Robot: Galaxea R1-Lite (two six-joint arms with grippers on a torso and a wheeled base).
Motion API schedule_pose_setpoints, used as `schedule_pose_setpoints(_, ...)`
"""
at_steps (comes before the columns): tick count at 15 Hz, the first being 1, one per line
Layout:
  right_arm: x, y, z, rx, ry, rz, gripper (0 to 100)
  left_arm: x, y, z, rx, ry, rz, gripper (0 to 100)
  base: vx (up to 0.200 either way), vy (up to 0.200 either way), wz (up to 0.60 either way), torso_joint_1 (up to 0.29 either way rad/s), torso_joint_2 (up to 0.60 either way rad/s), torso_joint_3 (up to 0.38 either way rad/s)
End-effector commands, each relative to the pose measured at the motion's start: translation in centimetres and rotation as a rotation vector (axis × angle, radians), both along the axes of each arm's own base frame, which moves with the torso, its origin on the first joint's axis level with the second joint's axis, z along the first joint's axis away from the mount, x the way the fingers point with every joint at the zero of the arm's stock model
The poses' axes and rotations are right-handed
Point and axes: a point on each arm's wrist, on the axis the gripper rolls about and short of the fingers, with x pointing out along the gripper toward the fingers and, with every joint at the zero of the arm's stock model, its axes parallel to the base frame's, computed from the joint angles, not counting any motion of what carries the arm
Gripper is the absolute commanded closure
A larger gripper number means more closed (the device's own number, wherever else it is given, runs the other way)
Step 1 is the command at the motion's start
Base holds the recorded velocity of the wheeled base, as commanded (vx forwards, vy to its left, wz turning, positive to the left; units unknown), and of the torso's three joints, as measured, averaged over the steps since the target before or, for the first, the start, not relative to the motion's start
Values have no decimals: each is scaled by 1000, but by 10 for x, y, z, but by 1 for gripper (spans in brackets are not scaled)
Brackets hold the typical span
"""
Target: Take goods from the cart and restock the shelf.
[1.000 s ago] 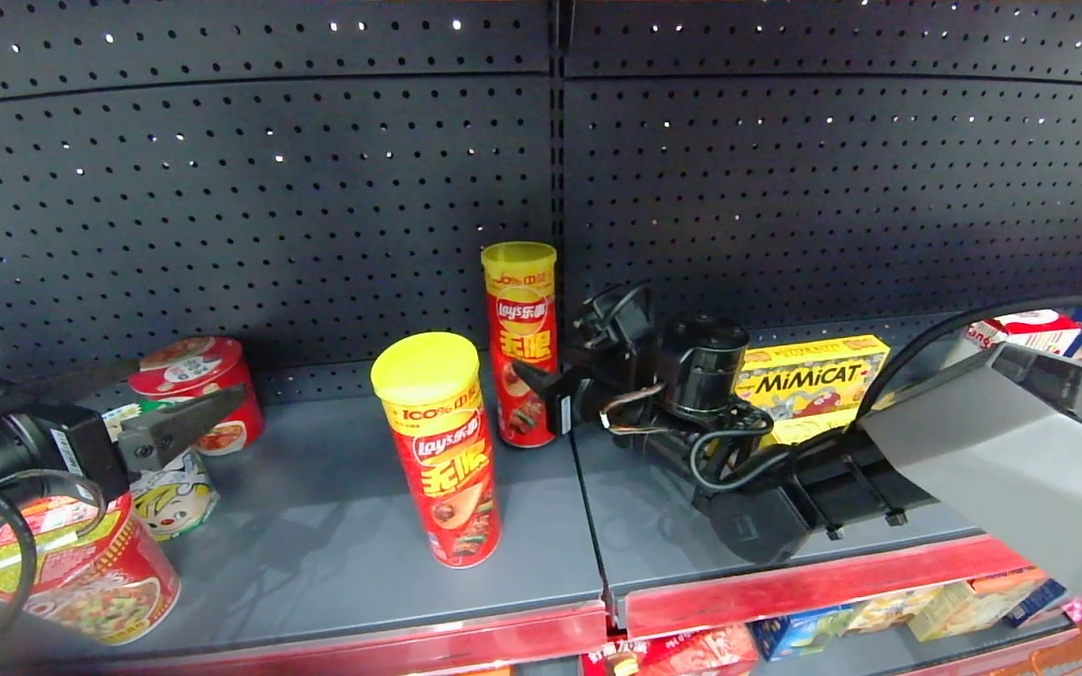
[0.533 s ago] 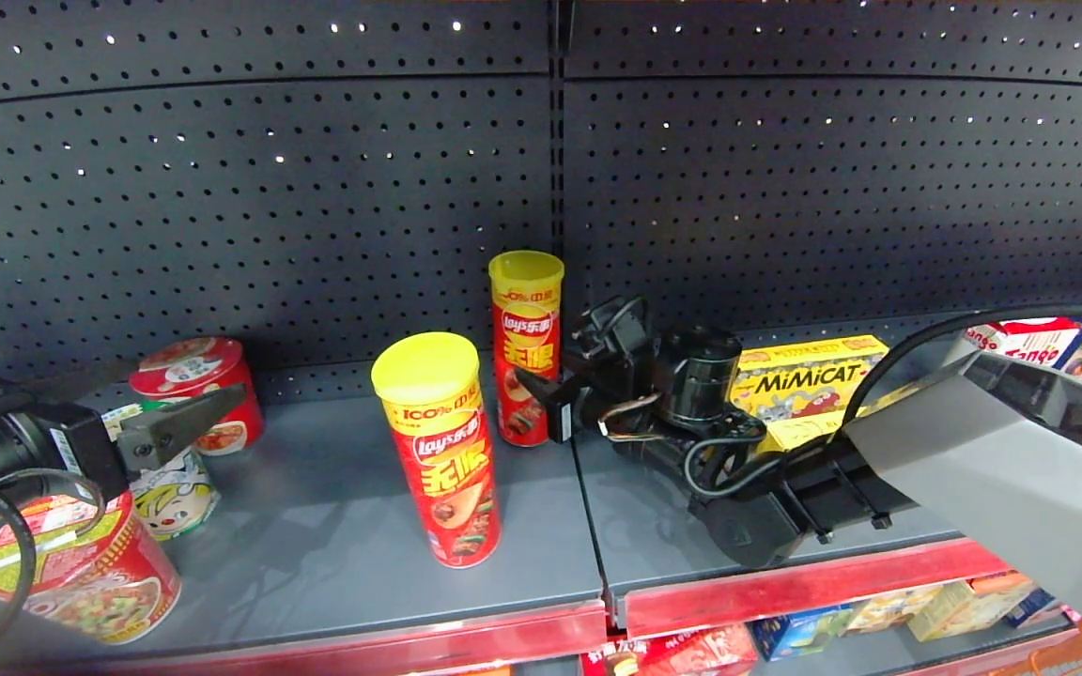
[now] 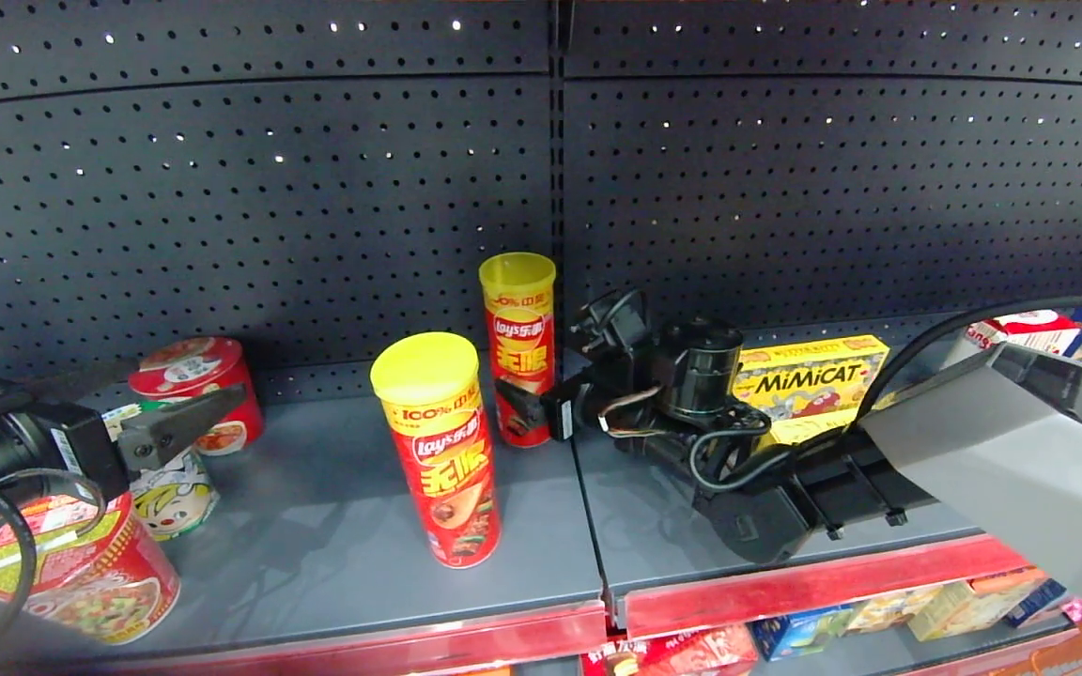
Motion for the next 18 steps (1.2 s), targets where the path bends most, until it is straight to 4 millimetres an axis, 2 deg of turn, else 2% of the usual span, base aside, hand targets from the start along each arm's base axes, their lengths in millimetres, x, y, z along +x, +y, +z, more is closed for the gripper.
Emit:
schedule_pose_setpoints(1,-3,-4,12,14,-14,-28,0,0,0,0,0,-1,0,0,0,0,0,0,0,0)
schedule_pose_setpoints(4,-7,-11,15,9,-7,-38,0,0,0,0,0,-1,0,0,0,0,0,0,0,0)
schedule_pose_setpoints(7,-19,-21,28,7,-5,-38,0,0,0,0,0,1,0,0,0,0,0,0,0,0)
schedule_pose_setpoints(10,-51,-47,57,7,27,-40,0,-2,0,-11,-4,39,-9,0,0,0,0,0,0,0)
schedule_pose_setpoints(12,-66,-65,77,15,17,-66,0,-3,0,-14,-7,50,-10,0,0,0,0,0,0,0)
schedule_pose_setpoints(16,-91,-96,99,36,4,-164,0,-7,2,-27,-11,98,1,0,0,0,0,0,0,0)
schedule_pose_setpoints(18,-118,-121,124,42,2,-230,0,-9,2,-34,-13,122,1,0,0,0,0,0,0,0)
